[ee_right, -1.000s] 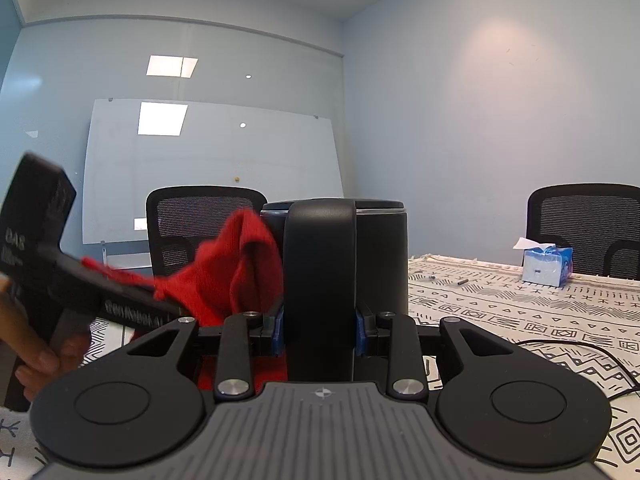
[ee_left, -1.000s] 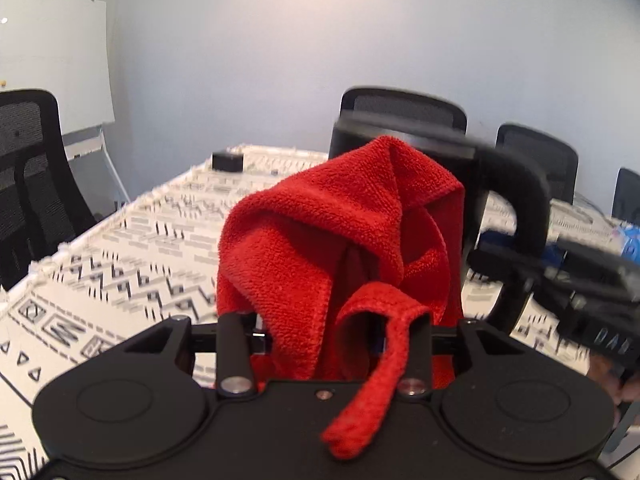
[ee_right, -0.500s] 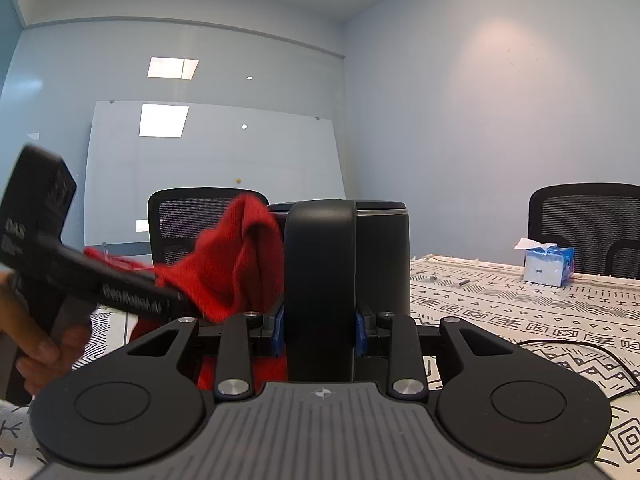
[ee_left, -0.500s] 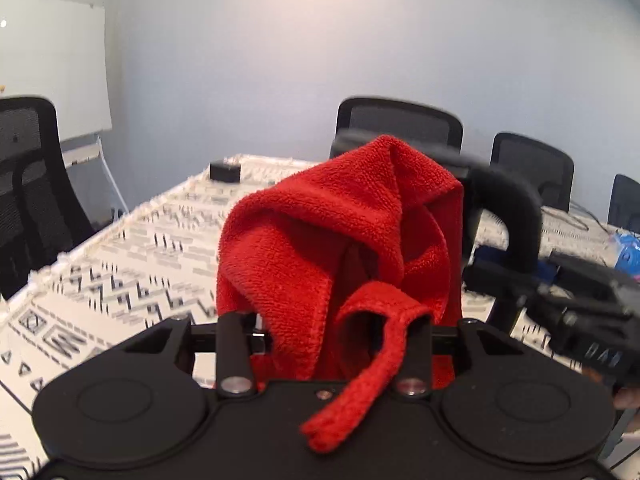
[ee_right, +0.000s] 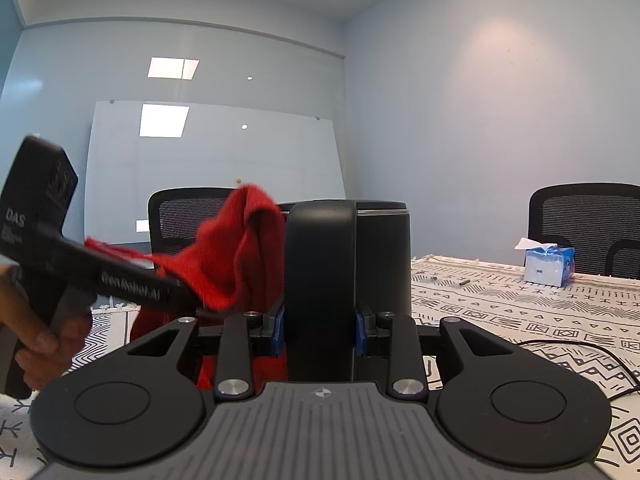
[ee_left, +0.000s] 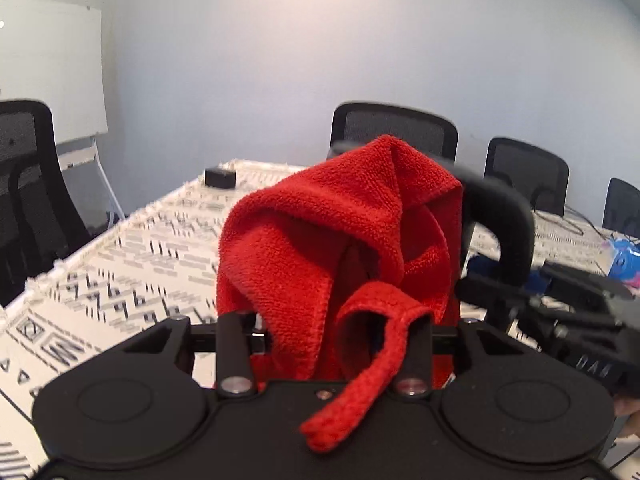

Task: Clean container
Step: 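Turn the kettle with the right gripper while the left gripper rubs the towel on its side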

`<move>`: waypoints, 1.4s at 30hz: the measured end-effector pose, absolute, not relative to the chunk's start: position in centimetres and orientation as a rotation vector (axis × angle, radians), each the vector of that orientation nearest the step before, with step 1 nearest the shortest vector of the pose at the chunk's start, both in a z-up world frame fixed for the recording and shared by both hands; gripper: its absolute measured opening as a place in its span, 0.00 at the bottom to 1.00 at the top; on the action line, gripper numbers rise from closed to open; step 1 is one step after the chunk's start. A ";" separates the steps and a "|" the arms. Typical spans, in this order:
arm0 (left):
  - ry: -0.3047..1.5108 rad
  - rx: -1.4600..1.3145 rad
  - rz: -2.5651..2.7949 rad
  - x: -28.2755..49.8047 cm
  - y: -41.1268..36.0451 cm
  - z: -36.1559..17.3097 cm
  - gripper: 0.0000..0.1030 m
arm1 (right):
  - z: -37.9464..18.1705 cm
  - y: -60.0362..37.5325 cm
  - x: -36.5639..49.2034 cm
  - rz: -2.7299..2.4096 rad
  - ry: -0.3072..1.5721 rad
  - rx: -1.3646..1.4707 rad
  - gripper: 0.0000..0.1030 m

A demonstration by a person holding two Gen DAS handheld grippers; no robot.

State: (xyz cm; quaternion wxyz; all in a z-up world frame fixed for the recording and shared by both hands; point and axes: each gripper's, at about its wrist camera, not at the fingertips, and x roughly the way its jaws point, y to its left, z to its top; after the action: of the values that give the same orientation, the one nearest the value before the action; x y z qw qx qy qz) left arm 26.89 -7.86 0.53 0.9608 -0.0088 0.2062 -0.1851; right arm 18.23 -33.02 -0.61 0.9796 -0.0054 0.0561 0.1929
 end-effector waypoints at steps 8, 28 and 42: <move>0.491 0.000 -0.359 26.4 -8.4 -1.5 0.44 | 1.0 -33.5 17.6 0.416 0.087 -0.013 0.33; 0.335 -0.029 -0.355 20.2 0.6 0.3 0.42 | 3.8 -21.7 17.5 0.328 0.343 0.082 0.36; 0.285 -0.035 -0.346 13.8 2.2 1.0 0.42 | 3.7 -17.4 17.9 0.403 0.357 -0.064 0.19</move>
State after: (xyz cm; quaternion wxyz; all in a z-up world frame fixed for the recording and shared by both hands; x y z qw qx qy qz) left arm 13.82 2.21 0.96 0.9748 -0.0173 0.1414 -0.1717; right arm 17.91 -17.43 3.67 0.9635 -0.0316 0.1764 0.1989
